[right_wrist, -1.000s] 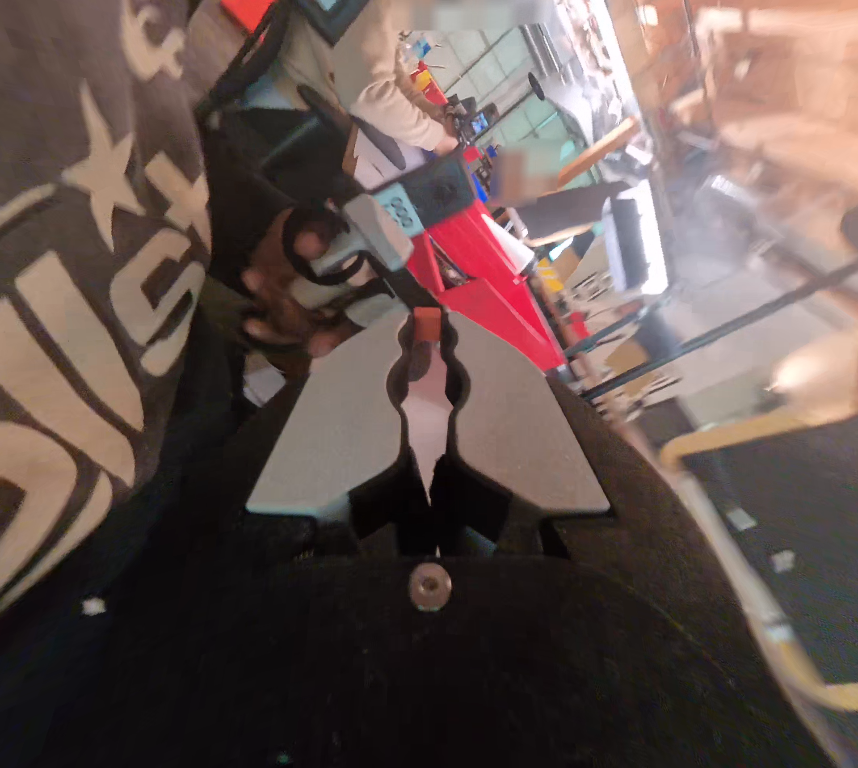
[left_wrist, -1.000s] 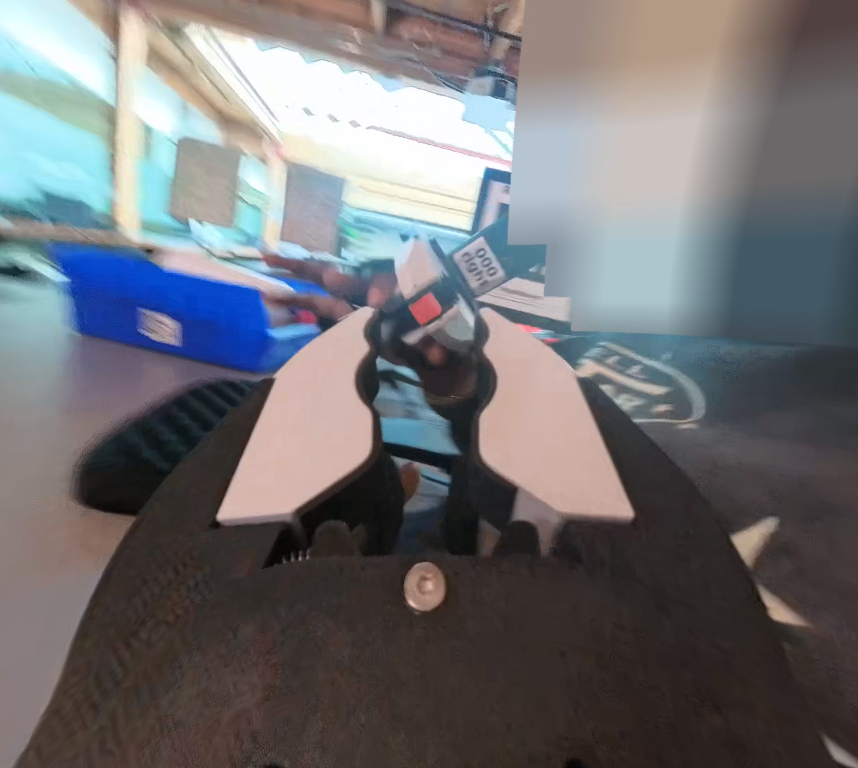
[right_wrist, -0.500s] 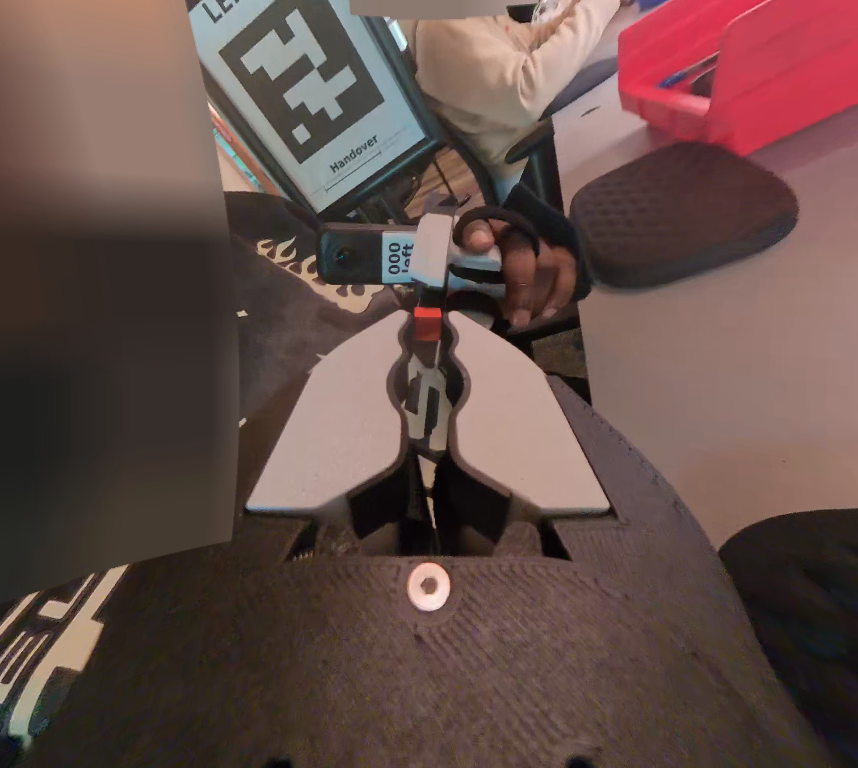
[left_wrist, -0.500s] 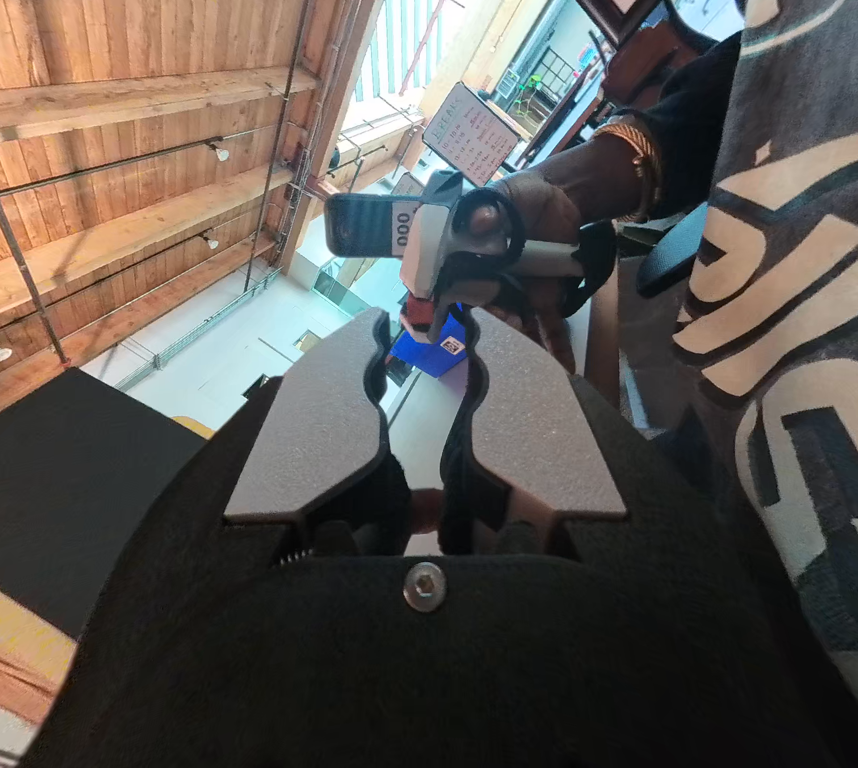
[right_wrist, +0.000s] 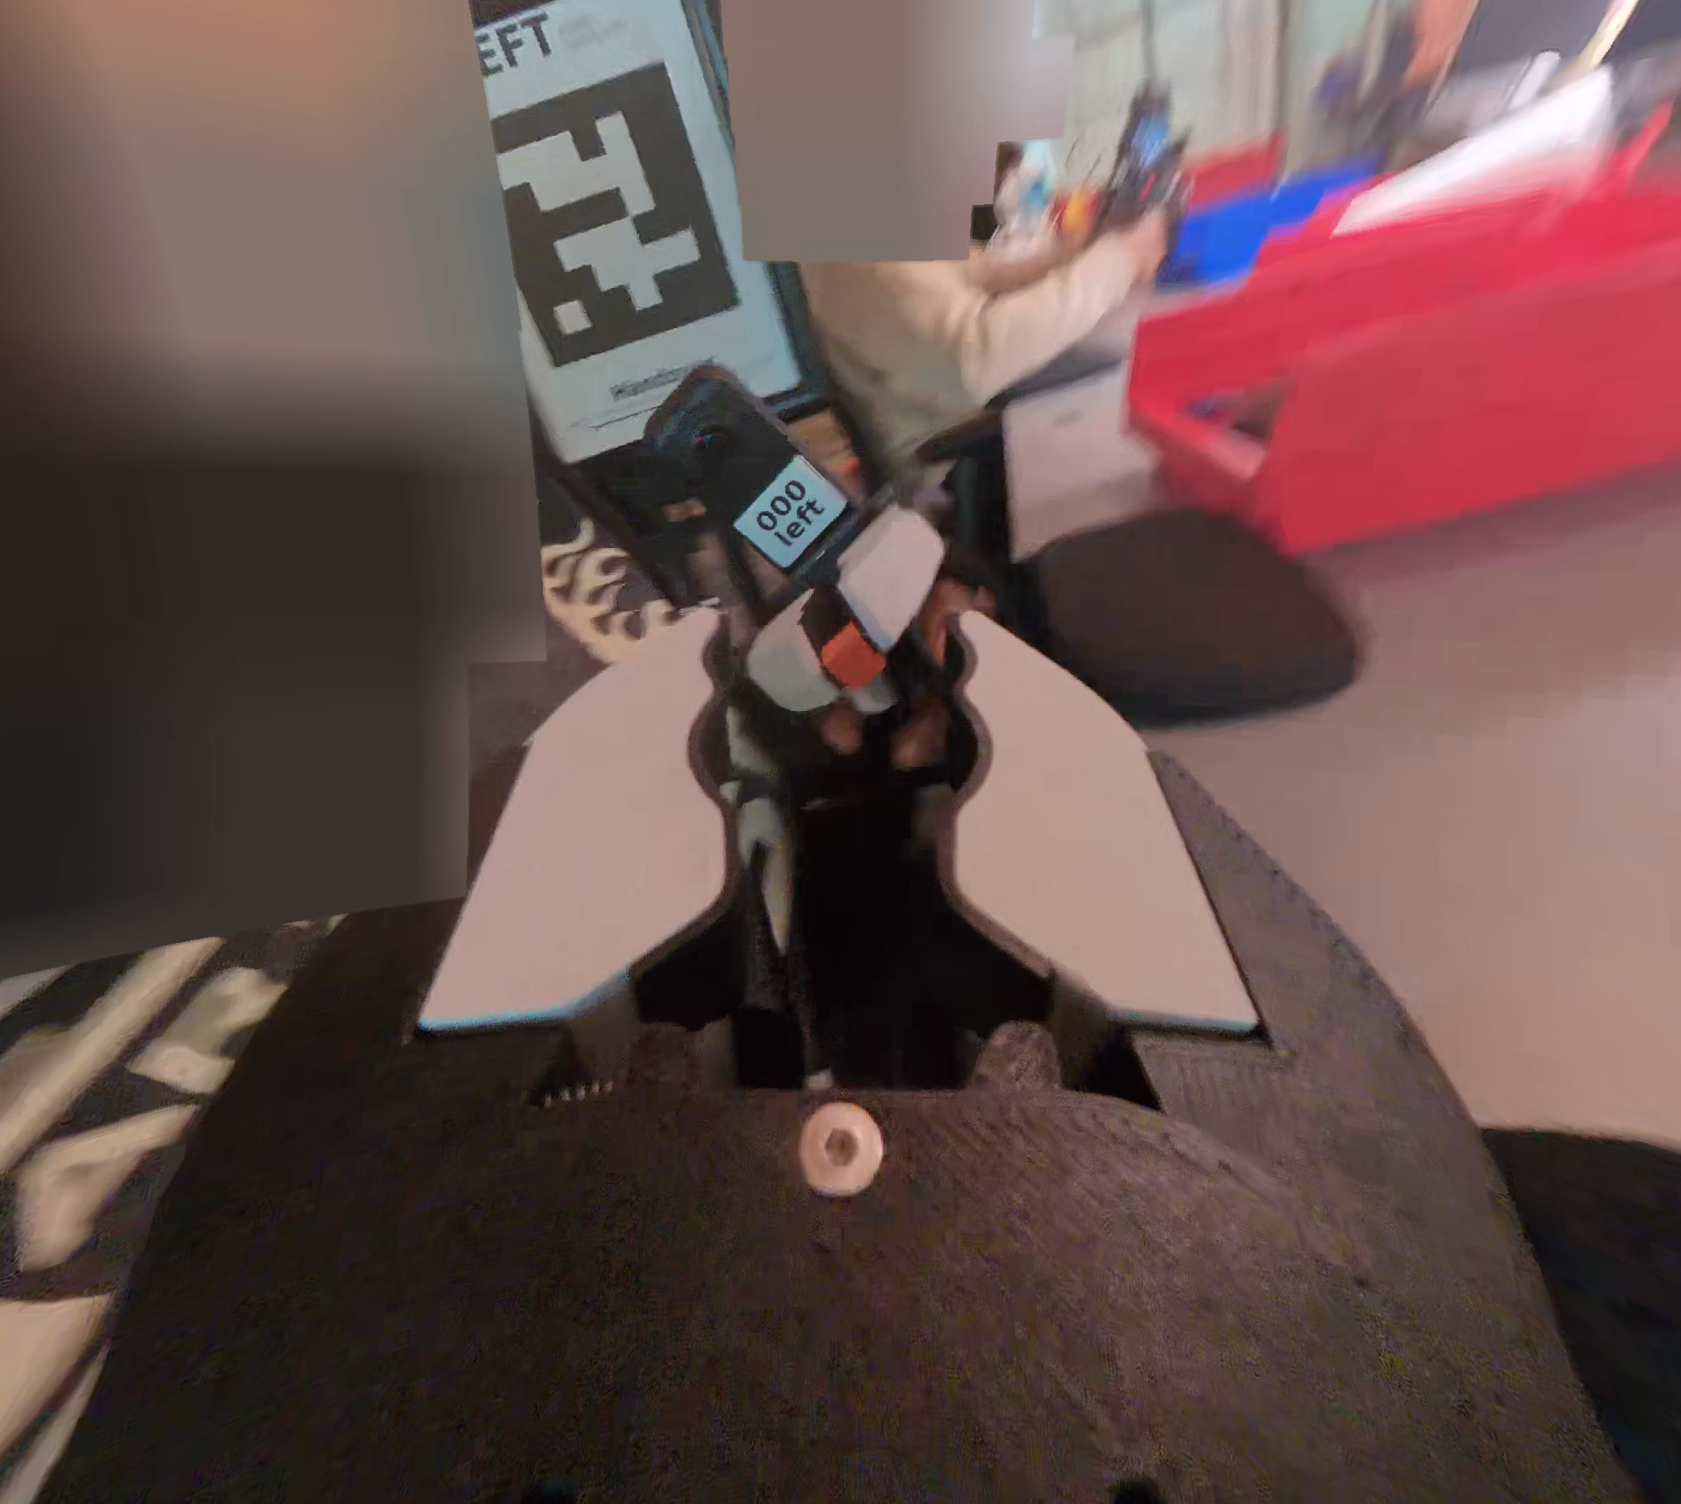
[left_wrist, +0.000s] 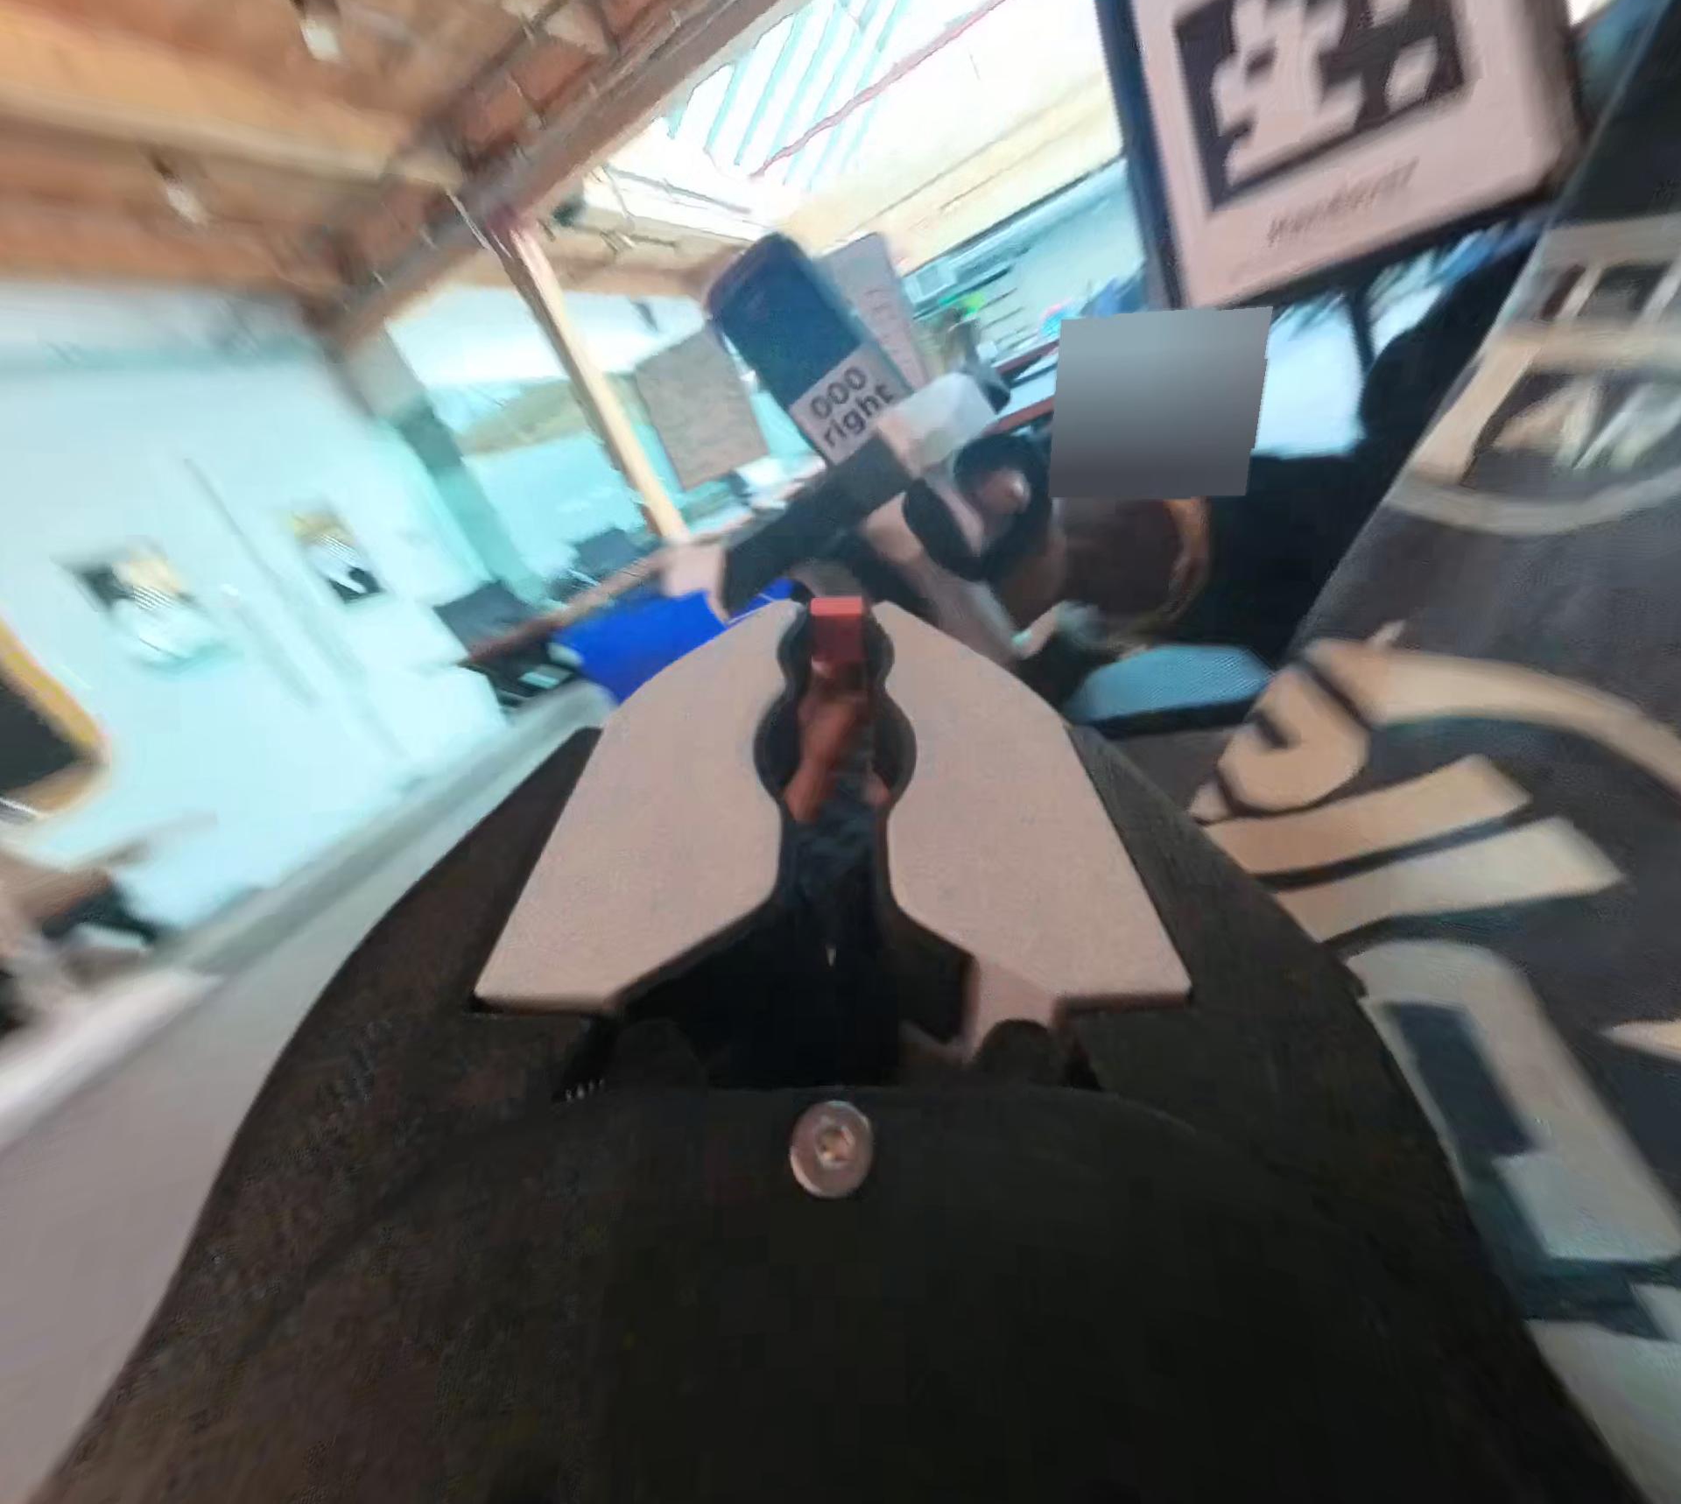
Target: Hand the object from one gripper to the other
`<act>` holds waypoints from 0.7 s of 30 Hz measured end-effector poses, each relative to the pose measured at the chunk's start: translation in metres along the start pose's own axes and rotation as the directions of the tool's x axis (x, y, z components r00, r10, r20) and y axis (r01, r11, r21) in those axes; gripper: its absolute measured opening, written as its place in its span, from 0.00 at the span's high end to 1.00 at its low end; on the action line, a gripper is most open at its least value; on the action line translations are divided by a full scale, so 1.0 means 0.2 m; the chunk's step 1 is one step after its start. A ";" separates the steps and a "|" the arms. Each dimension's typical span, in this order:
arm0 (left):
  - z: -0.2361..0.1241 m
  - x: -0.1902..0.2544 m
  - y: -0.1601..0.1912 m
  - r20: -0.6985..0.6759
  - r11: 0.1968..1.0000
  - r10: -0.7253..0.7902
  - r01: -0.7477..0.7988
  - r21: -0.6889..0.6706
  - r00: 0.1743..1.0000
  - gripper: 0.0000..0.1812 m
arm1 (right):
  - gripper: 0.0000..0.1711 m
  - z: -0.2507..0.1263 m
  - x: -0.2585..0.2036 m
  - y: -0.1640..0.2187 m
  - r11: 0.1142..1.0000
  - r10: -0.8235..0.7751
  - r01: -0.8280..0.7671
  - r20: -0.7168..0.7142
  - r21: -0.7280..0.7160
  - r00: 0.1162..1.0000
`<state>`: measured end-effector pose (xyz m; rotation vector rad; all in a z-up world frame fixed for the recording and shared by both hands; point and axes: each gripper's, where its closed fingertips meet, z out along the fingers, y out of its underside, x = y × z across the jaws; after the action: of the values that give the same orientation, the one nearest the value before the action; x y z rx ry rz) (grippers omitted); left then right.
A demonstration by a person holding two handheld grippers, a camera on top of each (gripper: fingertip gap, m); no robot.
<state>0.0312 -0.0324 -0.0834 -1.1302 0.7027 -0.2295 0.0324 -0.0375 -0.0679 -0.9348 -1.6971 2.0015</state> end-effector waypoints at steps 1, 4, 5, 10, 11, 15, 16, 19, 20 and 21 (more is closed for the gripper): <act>0.00 0.00 0.00 -0.051 0.986 -0.164 0.165 0.004 0.985 0.94 | 0.70 -0.01 0.00 -0.03 0.986 -0.161 0.162 -0.040 0.031 0.986; 0.00 0.03 -0.01 -0.209 0.819 -0.565 0.574 -0.025 0.798 0.94 | 0.67 -0.03 -0.06 -0.06 0.687 -0.719 0.727 -0.148 0.003 0.679; 0.00 0.05 -0.02 -0.260 0.758 -0.639 0.650 -0.053 0.724 0.94 | 0.70 -0.03 -0.08 -0.05 0.549 -0.829 0.835 -0.161 -0.044 0.536; 0.02 0.12 -0.04 -0.350 0.666 -0.716 0.742 -0.081 0.604 0.94 | 0.77 0.02 -0.08 0.06 0.185 -0.982 0.954 -0.078 -0.236 0.171; 0.02 0.12 -0.04 -0.358 0.658 -0.721 0.749 -0.082 0.594 0.94 | 0.79 0.02 -0.08 0.07 0.154 -0.988 0.956 -0.065 -0.250 0.142; 0.01 0.12 -0.04 -0.374 0.614 -0.750 0.785 -0.085 0.546 0.95 | 0.87 0.04 -0.06 0.10 0.077 -0.997 0.947 -0.024 -0.311 0.073; 0.01 0.12 -0.05 -0.377 0.607 -0.754 0.790 -0.087 0.538 0.95 | 0.91 0.05 -0.05 0.11 0.062 -0.998 0.944 -0.013 -0.323 0.061; 0.01 0.11 -0.03 -0.364 0.613 -0.754 0.786 -0.086 0.548 0.94 | 0.94 0.05 -0.04 0.12 0.055 -0.998 0.934 0.002 -0.352 0.059; 0.01 0.10 -0.03 -0.358 0.624 -0.744 0.778 -0.070 0.564 0.93 | 0.94 0.05 -0.03 0.12 0.069 -0.997 0.929 0.008 -0.363 0.077; 0.01 0.09 -0.05 -0.356 0.641 -0.725 0.767 -0.034 0.590 0.89 | 0.94 0.04 -0.03 0.12 0.091 -0.995 0.926 0.000 -0.367 0.098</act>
<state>0.0474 -0.0444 -0.0816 -1.2280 0.4515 -1.2181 0.0342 -0.0515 -0.0889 0.0963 -1.6755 0.6280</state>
